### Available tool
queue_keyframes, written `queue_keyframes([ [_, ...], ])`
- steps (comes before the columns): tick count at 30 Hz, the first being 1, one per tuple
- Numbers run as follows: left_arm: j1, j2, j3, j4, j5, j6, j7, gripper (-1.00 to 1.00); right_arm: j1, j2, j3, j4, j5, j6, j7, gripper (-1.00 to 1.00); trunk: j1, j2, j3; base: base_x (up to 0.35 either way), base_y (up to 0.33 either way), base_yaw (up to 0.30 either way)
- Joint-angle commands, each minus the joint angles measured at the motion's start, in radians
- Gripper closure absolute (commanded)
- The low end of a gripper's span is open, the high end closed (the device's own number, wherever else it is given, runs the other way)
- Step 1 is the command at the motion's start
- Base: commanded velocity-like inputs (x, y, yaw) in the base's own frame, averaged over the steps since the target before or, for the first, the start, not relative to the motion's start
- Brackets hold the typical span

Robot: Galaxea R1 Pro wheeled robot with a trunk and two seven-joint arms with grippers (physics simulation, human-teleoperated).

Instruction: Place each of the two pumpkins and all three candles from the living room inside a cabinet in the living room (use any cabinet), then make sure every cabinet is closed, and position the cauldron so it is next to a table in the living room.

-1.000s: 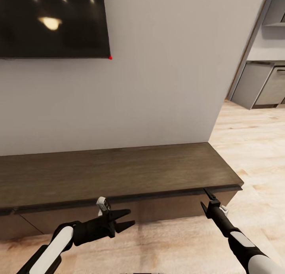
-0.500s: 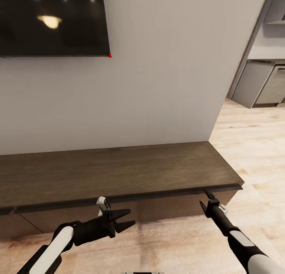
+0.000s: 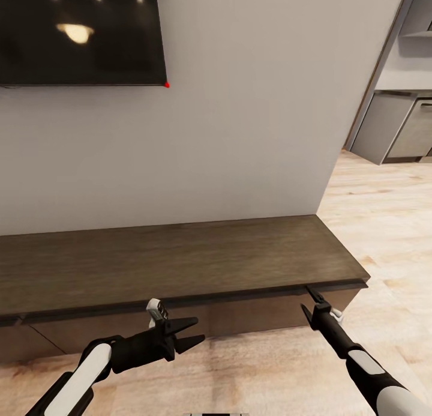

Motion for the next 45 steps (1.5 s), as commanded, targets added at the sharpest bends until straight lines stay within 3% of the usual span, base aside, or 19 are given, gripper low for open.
queue_keyframes([
  [1, -0.001, 0.001, -0.001, 0.001, 0.002, 0.003, -0.002, -1.00, -0.001, 0.000, 0.001, 0.001, -0.002, 0.009, 0.009, -1.00, 0.000, 0.000, -0.001, 0.000, 0.000, 0.000],
  [8, -0.001, 0.001, -0.002, 0.001, 0.002, 0.003, -0.002, -1.00, -0.001, 0.000, 0.013, 0.002, 0.022, 0.012, 0.051, -1.00, 0.000, 0.000, -0.001, 0.000, 0.000, 0.000],
  [45, -0.001, 0.001, -0.002, 0.003, 0.002, 0.003, -0.002, -1.00, -0.001, 0.000, 0.014, 0.015, 0.023, 0.001, 0.047, -1.00, 0.000, 0.000, -0.001, 0.025, -0.031, 0.000],
])
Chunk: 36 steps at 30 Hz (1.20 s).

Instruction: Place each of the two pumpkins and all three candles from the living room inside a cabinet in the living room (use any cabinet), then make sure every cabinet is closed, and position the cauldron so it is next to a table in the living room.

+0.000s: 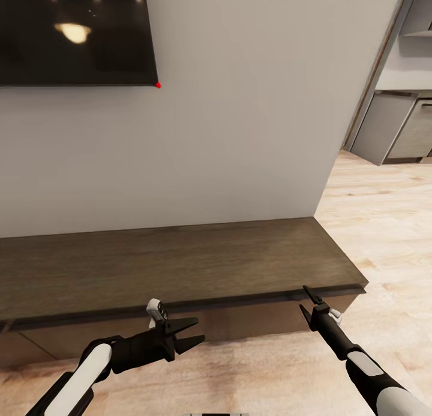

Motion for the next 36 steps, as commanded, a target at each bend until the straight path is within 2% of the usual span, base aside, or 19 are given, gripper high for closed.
queue_keyframes([
  [1, -0.001, 0.001, -0.002, 0.000, 0.002, 0.003, -0.003, -1.00, -0.001, 0.000, -0.002, 0.001, -0.006, 0.009, 0.001, -1.00, 0.000, 0.000, -0.001, 0.076, -0.034, 0.000],
  [14, -0.001, 0.001, -0.002, -0.001, 0.002, 0.003, -0.003, -1.00, 0.000, 0.000, -0.002, 0.002, -0.006, 0.008, 0.000, -1.00, 0.000, 0.000, -0.001, 0.022, -0.013, 0.000],
  [15, -0.001, 0.001, -0.002, -0.001, 0.002, 0.003, -0.003, -1.00, 0.000, 0.000, -0.002, 0.002, -0.006, 0.008, 0.000, 1.00, 0.000, 0.000, -0.001, 0.000, 0.000, 0.000],
  [36, -0.001, -0.001, -0.002, -0.001, 0.002, 0.003, -0.003, -1.00, -0.001, 0.000, -0.002, 0.002, -0.006, 0.008, 0.000, 1.00, 0.000, 0.000, -0.001, -0.026, 0.000, 0.000],
])
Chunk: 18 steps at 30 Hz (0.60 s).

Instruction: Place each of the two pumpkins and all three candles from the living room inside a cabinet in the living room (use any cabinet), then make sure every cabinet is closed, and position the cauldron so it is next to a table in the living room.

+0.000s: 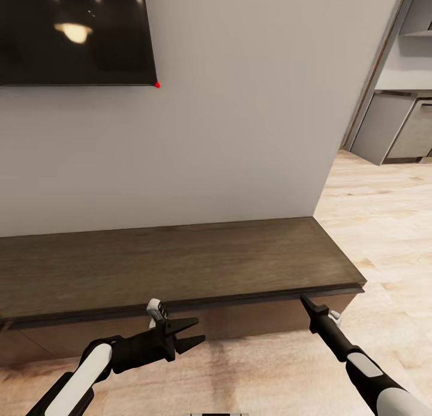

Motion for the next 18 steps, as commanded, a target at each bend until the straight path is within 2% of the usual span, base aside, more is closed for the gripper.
queue_keyframes([
  [1, -0.001, 0.001, -0.002, 0.001, 0.002, 0.003, -0.003, -1.00, -0.001, 0.000, -0.009, -0.007, -0.021, 0.022, 0.006, 1.00, 0.000, 0.000, -0.001, 0.000, 0.000, 0.000],
  [18, -0.001, 0.001, -0.002, 0.001, 0.002, 0.003, -0.002, -1.00, -0.001, 0.000, -0.009, -0.007, -0.021, 0.022, 0.007, 1.00, 0.000, 0.000, -0.001, 0.000, 0.000, 0.000],
])
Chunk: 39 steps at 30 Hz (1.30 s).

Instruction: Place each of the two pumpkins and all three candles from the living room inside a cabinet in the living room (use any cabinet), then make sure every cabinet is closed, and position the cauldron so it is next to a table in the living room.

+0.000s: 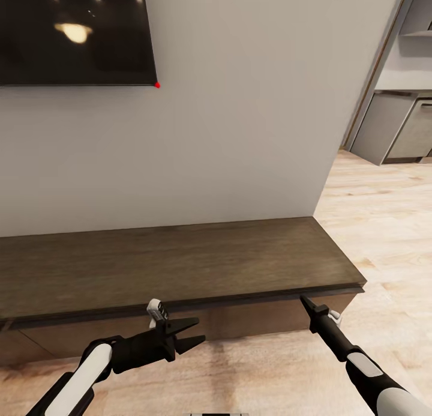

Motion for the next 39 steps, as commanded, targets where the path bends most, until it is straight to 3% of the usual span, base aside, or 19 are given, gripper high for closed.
queue_keyframes([
  [1, -0.001, 0.001, -0.001, 0.001, 0.002, 0.003, -0.002, -1.00, -0.001, 0.000, -0.010, -0.007, -0.021, 0.023, 0.006, 1.00, 0.000, 0.000, -0.001, 0.000, 0.000, 0.000],
  [14, -0.001, 0.001, -0.003, 0.001, 0.002, 0.003, -0.003, -1.00, -0.001, 0.000, -0.009, -0.007, -0.021, 0.023, 0.006, 1.00, 0.000, 0.000, -0.001, -0.019, 0.000, 0.000],
  [39, -0.001, 0.001, -0.003, 0.001, 0.002, 0.003, -0.002, -1.00, -0.001, 0.000, -0.008, -0.017, -0.020, 0.023, 0.012, 1.00, 0.000, 0.000, -0.001, -0.282, -0.044, 0.000],
])
